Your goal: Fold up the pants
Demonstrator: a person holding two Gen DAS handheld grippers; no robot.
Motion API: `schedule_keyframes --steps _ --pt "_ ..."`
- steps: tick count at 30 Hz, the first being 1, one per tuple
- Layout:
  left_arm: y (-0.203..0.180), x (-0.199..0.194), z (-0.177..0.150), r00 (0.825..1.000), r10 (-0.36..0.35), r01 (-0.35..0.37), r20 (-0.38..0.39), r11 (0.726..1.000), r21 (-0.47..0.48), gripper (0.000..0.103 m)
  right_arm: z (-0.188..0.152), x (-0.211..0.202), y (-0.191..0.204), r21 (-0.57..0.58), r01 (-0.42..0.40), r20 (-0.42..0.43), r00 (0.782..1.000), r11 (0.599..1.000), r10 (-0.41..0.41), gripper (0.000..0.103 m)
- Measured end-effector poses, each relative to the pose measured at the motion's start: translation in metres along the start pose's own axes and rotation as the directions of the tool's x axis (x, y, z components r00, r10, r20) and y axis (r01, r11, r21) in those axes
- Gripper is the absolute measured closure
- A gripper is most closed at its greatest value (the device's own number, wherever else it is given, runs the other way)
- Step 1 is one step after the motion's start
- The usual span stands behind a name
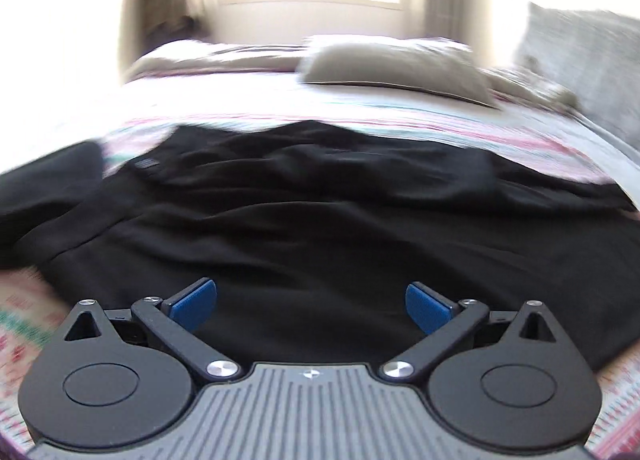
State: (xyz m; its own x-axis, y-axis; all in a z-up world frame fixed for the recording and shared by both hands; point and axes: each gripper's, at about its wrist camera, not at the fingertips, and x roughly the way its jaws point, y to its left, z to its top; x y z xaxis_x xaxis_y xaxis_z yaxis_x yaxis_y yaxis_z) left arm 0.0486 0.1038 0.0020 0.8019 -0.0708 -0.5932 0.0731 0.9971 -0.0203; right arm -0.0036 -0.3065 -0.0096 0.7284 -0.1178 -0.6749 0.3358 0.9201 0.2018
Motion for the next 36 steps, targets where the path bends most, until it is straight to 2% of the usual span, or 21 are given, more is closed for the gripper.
schedule_keyframes --steps 4,7,10,12,13,14,16,17,18,19,21,22,23,24,26,28,30,32,33,34,36 --pt "0.039 0.001 0.003 0.993 0.12 -0.121 -0.016 0.986 -0.114 0.0 -0.013 0.006 0.052 -0.135 -0.096 -0.037 0.995 0.986 0.092 0.019" --pt "0.071 0.004 0.002 0.98 0.192 -0.198 -0.05 0.954 -0.225 0.0 -0.025 0.009 0.088 -0.248 -0.168 -0.066 0.986 0.954 0.156 0.019" --pt "0.098 0.004 0.0 0.972 0.224 -0.235 -0.071 0.912 -0.336 0.003 -0.039 0.006 0.121 -0.373 -0.244 -0.084 0.97 0.895 0.229 0.019" --pt "0.111 0.004 -0.004 0.968 0.234 -0.251 -0.09 0.881 -0.401 0.021 -0.05 0.002 0.141 -0.453 -0.309 -0.112 0.95 0.836 0.291 0.019" --pt "0.117 0.004 -0.007 0.966 0.239 -0.259 -0.102 0.86 -0.44 0.026 -0.056 0.0 0.151 -0.494 -0.351 -0.136 0.935 0.795 0.328 0.019" --pt "0.123 0.004 -0.008 0.968 0.229 -0.251 -0.106 0.843 -0.475 0.034 -0.064 -0.003 0.162 -0.536 -0.397 -0.162 0.914 0.745 0.371 0.02" --pt "0.128 0.002 -0.012 0.977 0.191 -0.212 -0.096 0.82 -0.532 0.057 -0.075 -0.008 0.177 -0.597 -0.453 -0.198 0.883 0.662 0.425 0.023" --pt "0.129 0.001 -0.013 0.979 0.182 -0.202 -0.091 0.814 -0.545 0.064 -0.081 -0.009 0.186 -0.627 -0.468 -0.212 0.872 0.623 0.441 0.026" --pt "0.129 0.0 -0.013 0.981 0.177 -0.194 -0.085 0.811 -0.551 0.08 -0.088 -0.011 0.193 -0.652 -0.469 -0.214 0.868 0.596 0.448 0.036" --pt "0.129 -0.001 -0.014 0.98 0.18 -0.194 -0.081 0.812 -0.551 0.089 -0.092 -0.011 0.199 -0.674 -0.464 -0.216 0.868 0.575 0.448 0.042" --pt "0.127 -0.007 -0.013 0.979 0.19 -0.2 -0.075 0.816 -0.543 0.091 -0.097 -0.005 0.21 -0.707 -0.453 -0.224 0.872 0.544 0.434 0.066" --pt "0.127 -0.009 -0.012 0.977 0.2 -0.206 -0.069 0.816 -0.54 0.092 -0.099 -0.004 0.213 -0.72 -0.441 -0.214 0.875 0.536 0.434 0.072" --pt "0.127 -0.014 -0.011 0.976 0.21 -0.211 -0.063 0.817 -0.536 0.092 -0.1 -0.005 0.216 -0.733 -0.432 -0.206 0.877 0.525 0.433 0.092" --pt "0.131 -0.021 -0.012 0.973 0.223 -0.218 -0.057 0.817 -0.533 0.092 -0.099 -0.006 0.214 -0.738 -0.43 -0.206 0.877 0.52 0.434 0.1" --pt "0.131 -0.028 -0.012 0.964 0.26 -0.253 -0.059 0.818 -0.516 0.092 -0.096 -0.01 0.214 -0.723 -0.451 -0.211 0.865 0.523 0.454 0.101" --pt "0.132 -0.026 -0.017 0.957 0.272 -0.285 -0.1 0.818 -0.499 0.091 -0.094 -0.013 0.213 -0.712 -0.473 -0.227 0.855 0.52 0.467 0.101" --pt "0.13 -0.018 -0.022 0.949 0.276 -0.315 -0.152 0.819 -0.48 0.09 -0.097 -0.01 0.214 -0.705 -0.484 -0.249 0.853 0.518 0.458 0.101" --pt "0.123 -0.016 -0.022 0.941 0.301 -0.338 -0.154 0.834 -0.436 0.086 -0.101 -0.006 0.214 -0.709 -0.485 -0.265 0.856 0.511 0.444 0.101" --pt "0.118 -0.018 -0.02 0.937 0.315 -0.349 -0.151 0.838 -0.419 0.077 -0.101 -0.007 0.214 -0.713 -0.484 -0.265 0.856 0.507 0.444 0.1" --pt "0.115 -0.021 -0.02 0.931 0.334 -0.364 -0.147 0.836 -0.411 0.062 -0.1 -0.006 0.215 -0.712 -0.486 -0.267 0.855 0.506 0.445 0.099" --pt "0.11 -0.031 -0.017 0.922 0.359 -0.387 -0.146 0.828 -0.405 0.044 -0.095 -0.008 0.212 -0.691 -0.504 -0.279 0.848 0.518 0.452 0.089"
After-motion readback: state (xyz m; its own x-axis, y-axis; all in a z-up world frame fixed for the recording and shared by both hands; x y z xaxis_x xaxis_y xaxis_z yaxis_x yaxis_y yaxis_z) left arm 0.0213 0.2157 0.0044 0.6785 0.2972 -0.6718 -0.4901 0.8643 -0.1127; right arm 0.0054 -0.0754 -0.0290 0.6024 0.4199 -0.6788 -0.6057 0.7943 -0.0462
